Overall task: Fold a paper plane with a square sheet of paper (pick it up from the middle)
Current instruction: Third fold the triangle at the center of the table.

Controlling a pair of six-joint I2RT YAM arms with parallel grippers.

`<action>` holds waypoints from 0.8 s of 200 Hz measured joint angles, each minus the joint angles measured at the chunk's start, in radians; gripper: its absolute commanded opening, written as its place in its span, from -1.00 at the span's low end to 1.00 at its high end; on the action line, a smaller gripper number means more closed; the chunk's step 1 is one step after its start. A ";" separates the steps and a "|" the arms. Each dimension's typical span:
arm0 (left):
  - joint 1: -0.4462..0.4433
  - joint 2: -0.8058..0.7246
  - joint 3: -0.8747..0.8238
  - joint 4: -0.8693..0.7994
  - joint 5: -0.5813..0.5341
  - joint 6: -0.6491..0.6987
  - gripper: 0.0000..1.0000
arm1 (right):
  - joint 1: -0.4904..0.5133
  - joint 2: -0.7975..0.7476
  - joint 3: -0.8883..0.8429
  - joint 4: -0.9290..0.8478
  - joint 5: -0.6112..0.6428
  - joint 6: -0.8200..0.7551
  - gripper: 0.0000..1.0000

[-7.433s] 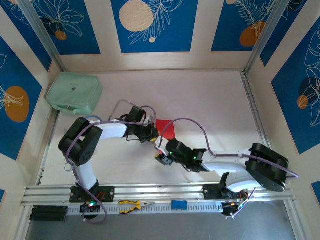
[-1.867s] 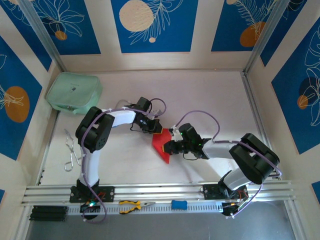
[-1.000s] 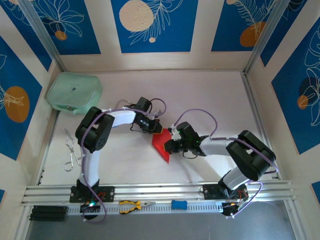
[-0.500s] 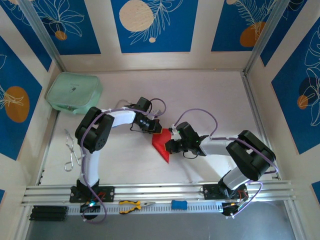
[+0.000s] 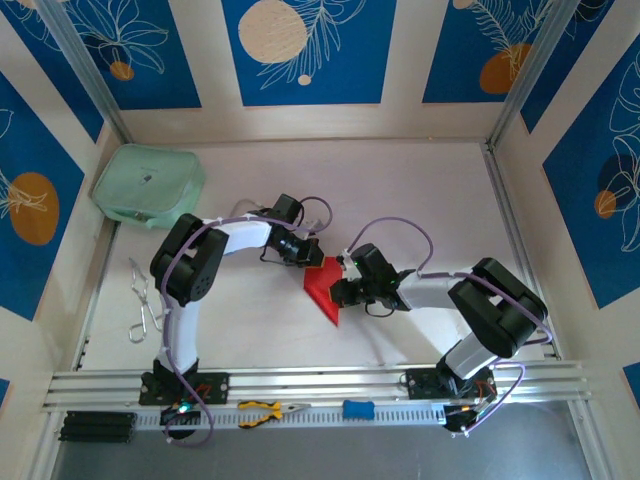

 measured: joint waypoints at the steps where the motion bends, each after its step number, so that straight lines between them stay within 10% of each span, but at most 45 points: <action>1: 0.000 0.000 0.000 0.000 0.000 0.000 -0.84 | 0.000 0.000 0.000 0.000 0.000 0.000 -1.00; 160: 0.000 0.000 0.000 0.000 0.000 0.000 -0.84 | 0.001 -0.015 0.005 -0.042 0.019 0.001 -1.00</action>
